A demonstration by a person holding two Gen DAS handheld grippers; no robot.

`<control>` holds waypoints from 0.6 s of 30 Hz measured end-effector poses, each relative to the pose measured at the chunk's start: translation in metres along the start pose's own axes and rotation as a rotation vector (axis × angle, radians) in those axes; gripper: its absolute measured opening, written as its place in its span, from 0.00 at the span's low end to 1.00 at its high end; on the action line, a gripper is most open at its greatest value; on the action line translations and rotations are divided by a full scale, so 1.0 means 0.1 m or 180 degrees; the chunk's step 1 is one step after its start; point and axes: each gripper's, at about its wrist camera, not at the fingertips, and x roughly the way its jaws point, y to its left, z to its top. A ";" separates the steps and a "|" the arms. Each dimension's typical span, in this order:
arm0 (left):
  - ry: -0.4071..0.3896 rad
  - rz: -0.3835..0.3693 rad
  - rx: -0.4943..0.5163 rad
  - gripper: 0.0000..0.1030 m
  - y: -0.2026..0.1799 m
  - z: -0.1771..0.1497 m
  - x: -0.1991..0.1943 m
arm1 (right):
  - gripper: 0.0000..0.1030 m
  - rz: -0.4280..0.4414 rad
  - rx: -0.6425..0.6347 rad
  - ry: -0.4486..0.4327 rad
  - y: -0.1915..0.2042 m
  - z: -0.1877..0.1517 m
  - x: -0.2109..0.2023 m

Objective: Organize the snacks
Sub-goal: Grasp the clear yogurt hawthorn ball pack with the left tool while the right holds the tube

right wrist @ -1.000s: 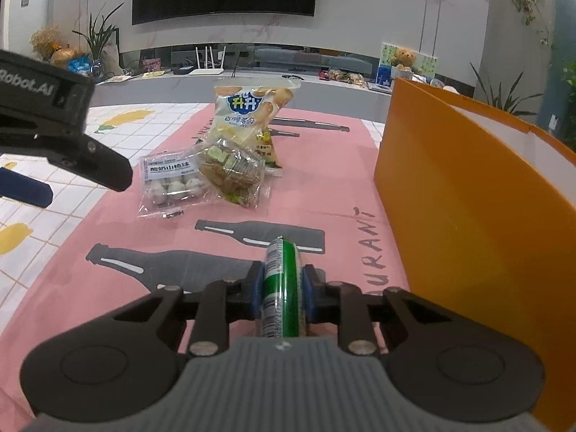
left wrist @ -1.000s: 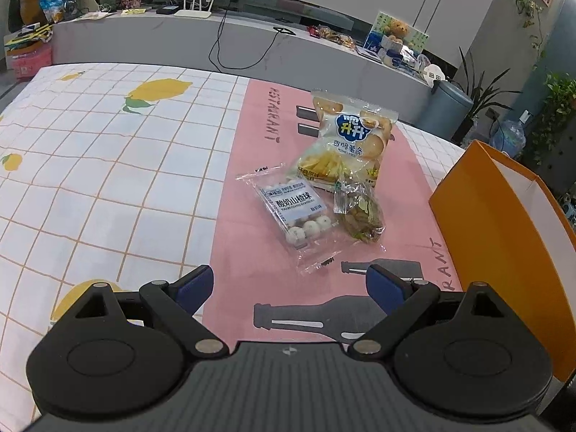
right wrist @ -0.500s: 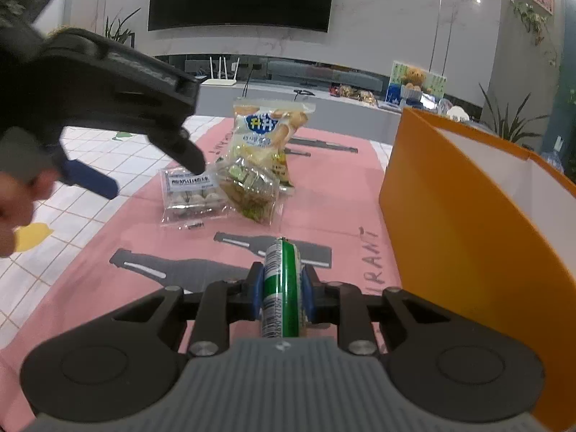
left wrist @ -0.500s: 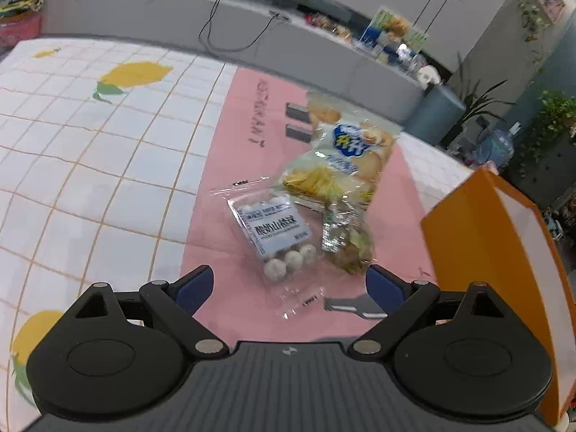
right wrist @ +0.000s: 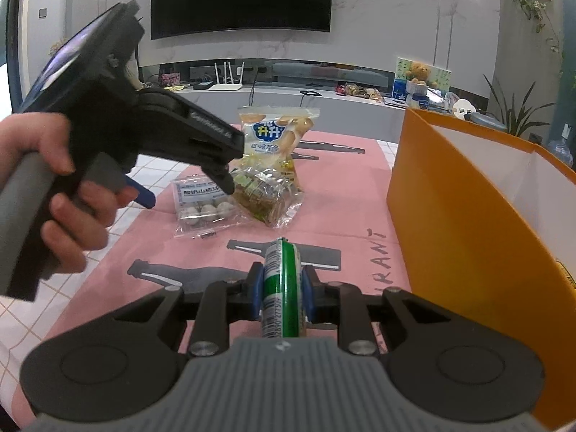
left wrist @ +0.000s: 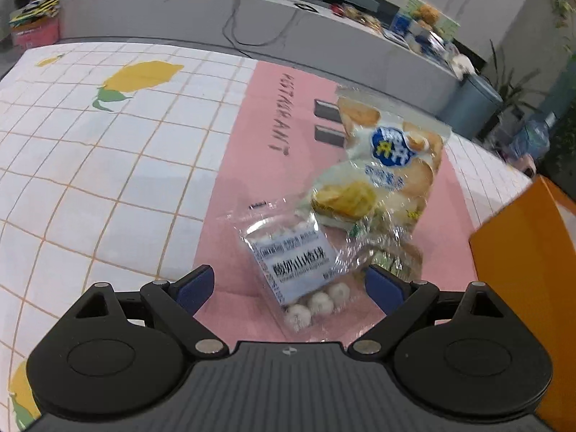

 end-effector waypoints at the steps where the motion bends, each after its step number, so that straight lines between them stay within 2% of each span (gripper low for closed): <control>1: -0.0028 0.0002 -0.0029 1.00 0.00 0.01 0.00 | 0.20 -0.0003 0.0006 0.0003 0.00 0.00 0.00; 6: 0.0025 -0.0024 0.0013 1.00 -0.06 0.06 0.11 | 0.20 -0.0013 0.0037 0.0032 -0.02 0.00 0.03; 9: 0.0023 0.0073 0.0132 1.00 -0.15 0.03 0.17 | 0.20 -0.0026 -0.0002 0.0024 0.01 -0.01 0.03; 12: 0.0110 0.0211 0.0495 1.00 -0.27 -0.01 0.23 | 0.20 -0.0035 -0.0015 0.0014 0.02 0.00 0.02; 13: 0.0157 0.0331 0.0717 1.00 -0.33 -0.04 0.26 | 0.20 -0.0034 -0.0016 0.0015 0.02 0.00 0.02; 15: 0.0147 0.0491 0.0905 1.00 -0.39 -0.12 0.27 | 0.20 -0.0031 -0.0015 0.0016 0.02 0.00 0.02; 18: 0.0144 0.0545 0.0749 1.00 -0.30 -0.17 0.20 | 0.20 -0.0024 -0.0032 0.0008 0.03 0.00 0.01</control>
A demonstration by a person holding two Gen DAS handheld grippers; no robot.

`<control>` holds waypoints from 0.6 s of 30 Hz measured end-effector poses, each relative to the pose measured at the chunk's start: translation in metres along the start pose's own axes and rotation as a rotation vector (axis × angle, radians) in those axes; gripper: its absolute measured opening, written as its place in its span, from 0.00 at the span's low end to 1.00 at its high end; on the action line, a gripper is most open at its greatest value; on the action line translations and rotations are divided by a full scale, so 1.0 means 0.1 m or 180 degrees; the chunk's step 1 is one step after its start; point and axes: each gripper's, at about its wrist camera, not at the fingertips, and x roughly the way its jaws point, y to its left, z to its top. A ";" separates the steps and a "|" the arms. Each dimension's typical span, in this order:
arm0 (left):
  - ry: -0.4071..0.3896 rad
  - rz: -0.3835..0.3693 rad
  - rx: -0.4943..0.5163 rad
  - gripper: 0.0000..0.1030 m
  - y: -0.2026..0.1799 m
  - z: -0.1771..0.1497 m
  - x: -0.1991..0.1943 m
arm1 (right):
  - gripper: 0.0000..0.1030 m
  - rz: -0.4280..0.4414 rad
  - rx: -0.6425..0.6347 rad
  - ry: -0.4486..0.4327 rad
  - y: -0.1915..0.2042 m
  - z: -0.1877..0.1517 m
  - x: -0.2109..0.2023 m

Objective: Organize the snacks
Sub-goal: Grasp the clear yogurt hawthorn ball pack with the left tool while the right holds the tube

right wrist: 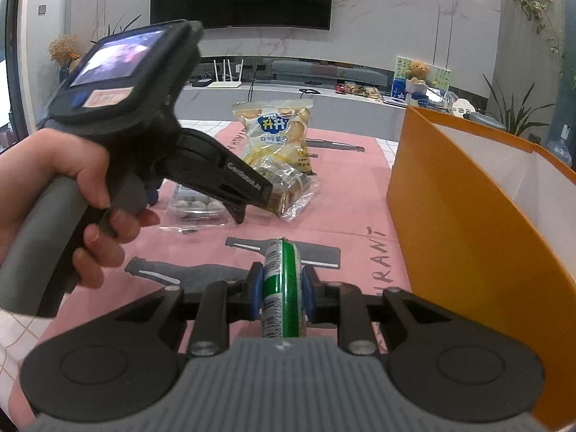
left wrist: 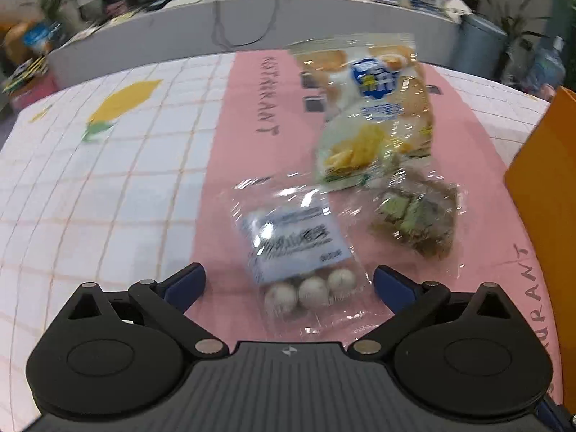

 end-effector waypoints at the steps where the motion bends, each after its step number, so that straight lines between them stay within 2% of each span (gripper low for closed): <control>1: 0.0033 0.0015 -0.0041 1.00 0.03 -0.02 -0.02 | 0.20 0.0003 -0.0005 -0.0008 0.00 0.00 -0.01; 5: 0.0102 0.0021 -0.0071 1.00 0.13 -0.08 -0.13 | 0.20 0.0003 -0.0015 -0.0062 0.01 0.02 -0.05; 7: 0.0104 -0.0013 -0.0104 0.89 0.17 -0.13 -0.20 | 0.20 0.0000 -0.0020 -0.0087 0.00 0.03 -0.08; 11: 0.0136 -0.0109 -0.0268 0.74 0.27 -0.27 -0.37 | 0.20 0.0015 0.0013 -0.0140 -0.02 0.06 -0.14; 15: 0.0245 -0.0280 -0.0348 0.71 0.32 -0.40 -0.49 | 0.20 0.0036 0.0054 -0.0201 -0.05 0.10 -0.20; 18: 0.0348 -0.0652 -0.0614 0.71 0.47 -0.41 -0.56 | 0.20 0.0047 0.0116 -0.0235 -0.08 0.13 -0.23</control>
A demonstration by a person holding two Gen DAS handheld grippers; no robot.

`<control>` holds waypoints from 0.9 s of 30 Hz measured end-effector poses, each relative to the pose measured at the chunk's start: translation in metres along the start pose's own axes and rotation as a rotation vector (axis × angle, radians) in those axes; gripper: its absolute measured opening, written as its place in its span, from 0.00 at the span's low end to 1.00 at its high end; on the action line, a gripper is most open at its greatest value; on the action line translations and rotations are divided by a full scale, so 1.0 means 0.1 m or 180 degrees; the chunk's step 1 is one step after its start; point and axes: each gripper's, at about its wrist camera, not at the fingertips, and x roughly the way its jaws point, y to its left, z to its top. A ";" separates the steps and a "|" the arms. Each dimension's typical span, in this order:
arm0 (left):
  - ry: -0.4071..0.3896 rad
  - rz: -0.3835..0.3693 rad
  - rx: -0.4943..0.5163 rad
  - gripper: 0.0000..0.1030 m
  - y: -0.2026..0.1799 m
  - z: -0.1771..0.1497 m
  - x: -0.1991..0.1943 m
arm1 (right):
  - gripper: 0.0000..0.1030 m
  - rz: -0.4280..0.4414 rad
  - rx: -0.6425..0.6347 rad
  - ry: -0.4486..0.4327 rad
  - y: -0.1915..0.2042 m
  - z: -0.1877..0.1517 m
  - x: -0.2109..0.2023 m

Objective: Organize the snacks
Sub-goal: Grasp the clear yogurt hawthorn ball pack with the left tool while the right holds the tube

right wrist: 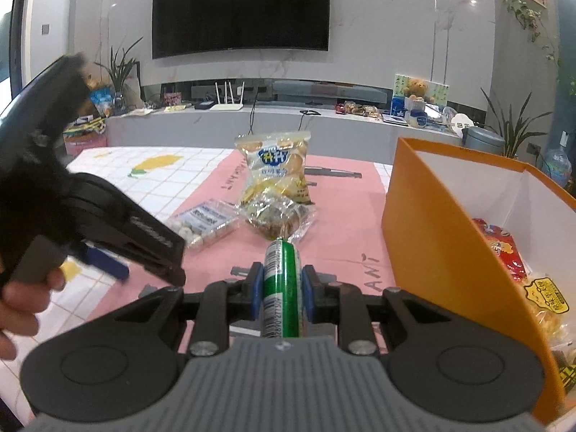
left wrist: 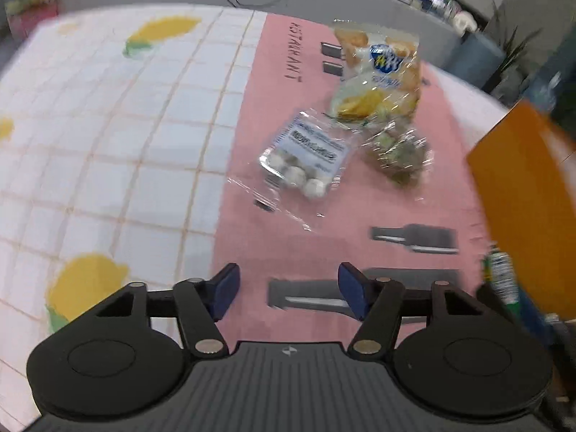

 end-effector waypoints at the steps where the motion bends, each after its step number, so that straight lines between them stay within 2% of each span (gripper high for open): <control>1: -0.0065 -0.0147 -0.0090 0.72 0.04 0.01 -0.07 | 0.20 0.0007 0.0024 -0.0007 -0.01 0.01 -0.01; 6: -0.0652 -0.0236 -0.0124 0.82 0.11 0.21 -0.21 | 0.20 0.0012 0.0053 -0.0022 -0.01 0.02 -0.03; 9: -0.0795 -0.0232 0.0086 0.90 0.05 0.34 -0.14 | 0.20 0.0005 0.0071 -0.0002 -0.02 0.01 -0.01; 11: -0.0743 -0.0063 0.0379 0.91 -0.05 0.44 -0.01 | 0.20 0.0000 0.0083 0.0018 -0.02 0.00 0.00; 13: -0.0644 0.0097 0.0881 0.91 -0.20 0.49 0.13 | 0.20 -0.0002 0.0072 0.0041 -0.02 0.00 0.02; 16: -0.0636 0.0090 0.1252 0.93 -0.27 0.49 0.26 | 0.20 -0.0006 0.0057 0.0080 -0.03 -0.01 0.05; 18: -0.0667 -0.0015 0.1219 0.96 -0.21 0.51 0.34 | 0.20 0.0020 0.0130 0.0110 -0.07 -0.01 0.06; 20: -0.0593 -0.0100 0.1183 0.96 -0.17 0.54 0.44 | 0.20 0.0020 0.0168 0.0117 -0.09 0.01 0.05; 23: -0.0489 -0.0090 0.1111 1.00 -0.07 0.57 0.58 | 0.20 -0.0022 0.0088 0.0076 -0.08 0.02 0.05; 27: -0.0641 0.0034 0.1109 1.00 -0.04 0.56 0.62 | 0.20 -0.0005 0.0081 0.0078 -0.07 0.03 0.06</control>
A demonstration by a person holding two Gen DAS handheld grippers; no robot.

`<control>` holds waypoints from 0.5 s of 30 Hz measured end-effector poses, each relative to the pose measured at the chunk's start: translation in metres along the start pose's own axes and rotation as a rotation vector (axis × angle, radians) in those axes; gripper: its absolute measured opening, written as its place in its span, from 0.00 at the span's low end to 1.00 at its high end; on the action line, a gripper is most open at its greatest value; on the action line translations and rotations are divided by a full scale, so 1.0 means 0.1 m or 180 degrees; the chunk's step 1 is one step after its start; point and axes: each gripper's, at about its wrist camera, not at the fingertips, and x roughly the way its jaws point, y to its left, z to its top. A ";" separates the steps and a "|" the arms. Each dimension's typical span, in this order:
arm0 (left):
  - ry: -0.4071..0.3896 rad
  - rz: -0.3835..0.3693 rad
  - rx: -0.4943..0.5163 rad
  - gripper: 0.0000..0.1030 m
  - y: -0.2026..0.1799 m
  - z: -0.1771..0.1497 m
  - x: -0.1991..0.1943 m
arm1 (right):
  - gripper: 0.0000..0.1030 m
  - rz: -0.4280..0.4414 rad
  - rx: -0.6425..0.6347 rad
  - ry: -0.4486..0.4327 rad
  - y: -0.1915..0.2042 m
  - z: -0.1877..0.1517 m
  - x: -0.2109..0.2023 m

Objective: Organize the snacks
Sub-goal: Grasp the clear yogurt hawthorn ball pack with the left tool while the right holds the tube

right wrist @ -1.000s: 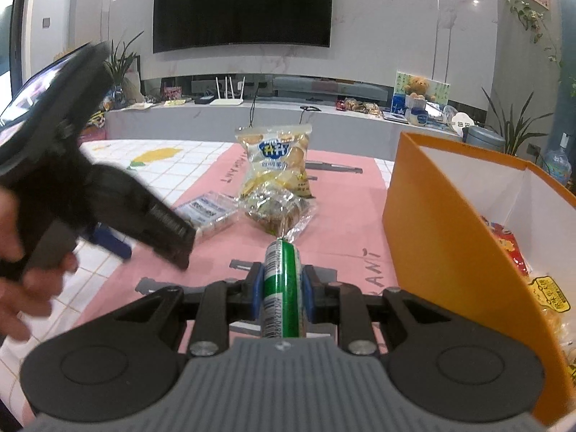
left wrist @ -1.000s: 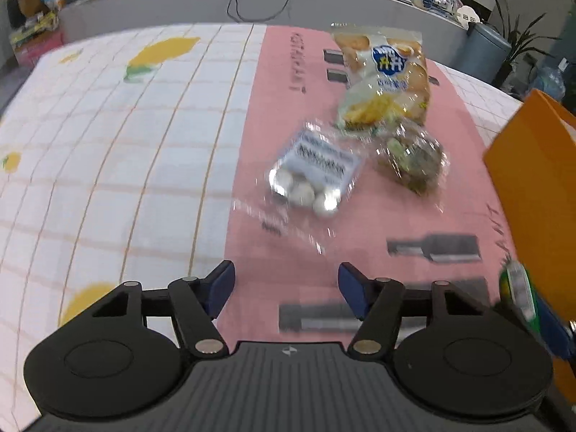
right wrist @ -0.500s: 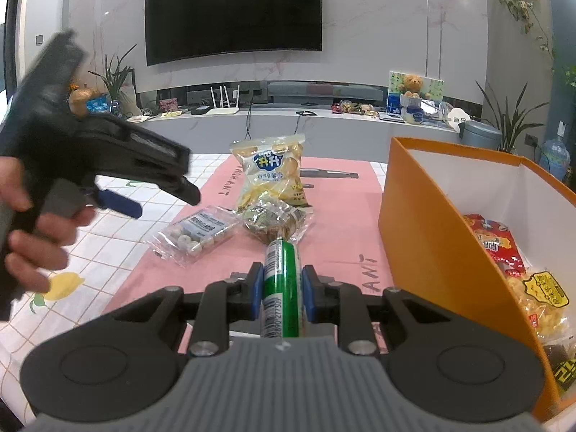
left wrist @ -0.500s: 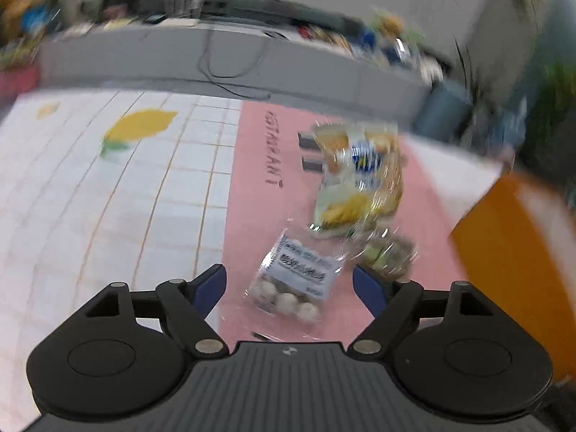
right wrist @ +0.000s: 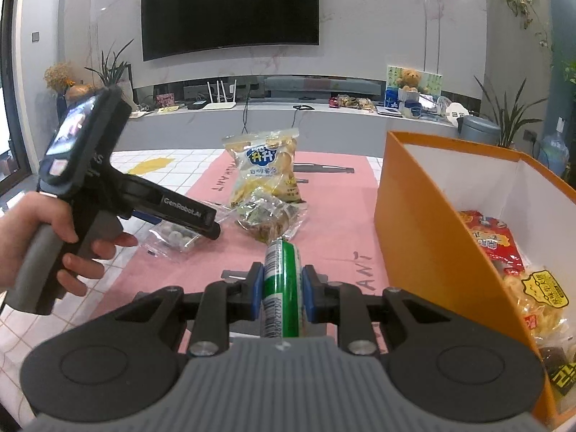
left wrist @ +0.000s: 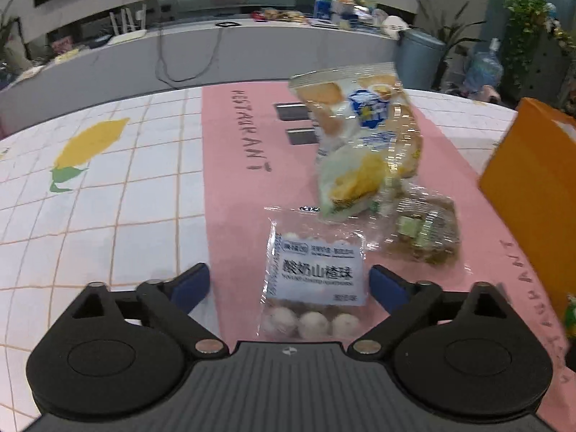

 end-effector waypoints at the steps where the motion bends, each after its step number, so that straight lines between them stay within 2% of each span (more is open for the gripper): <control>1: -0.0028 0.0027 -0.0009 1.00 0.00 -0.01 -0.01 | 0.20 0.0000 -0.0021 0.0003 0.01 -0.01 0.00; 5: -0.0080 0.0181 0.0116 1.00 -0.08 -0.04 0.03 | 0.20 -0.0009 -0.0122 0.0008 0.05 -0.04 0.00; 11: -0.0100 0.0179 0.0084 1.00 -0.10 -0.06 -0.02 | 0.20 -0.0019 -0.0155 -0.0012 0.07 -0.04 0.00; 12: -0.0110 0.0182 0.0052 0.92 -0.10 -0.05 -0.03 | 0.20 -0.0024 -0.0158 -0.0018 0.07 -0.04 0.00; 13: -0.0134 0.0215 0.0047 0.74 -0.11 -0.05 -0.05 | 0.20 -0.0028 -0.0166 -0.0022 0.06 -0.04 0.00; 14: -0.0149 0.0240 0.0037 0.65 -0.12 -0.04 -0.07 | 0.20 -0.0031 -0.0173 -0.0025 0.07 -0.04 0.00; 15: -0.0109 0.0267 -0.0021 0.66 -0.11 -0.03 -0.08 | 0.20 -0.0033 -0.0175 -0.0028 0.06 -0.04 0.00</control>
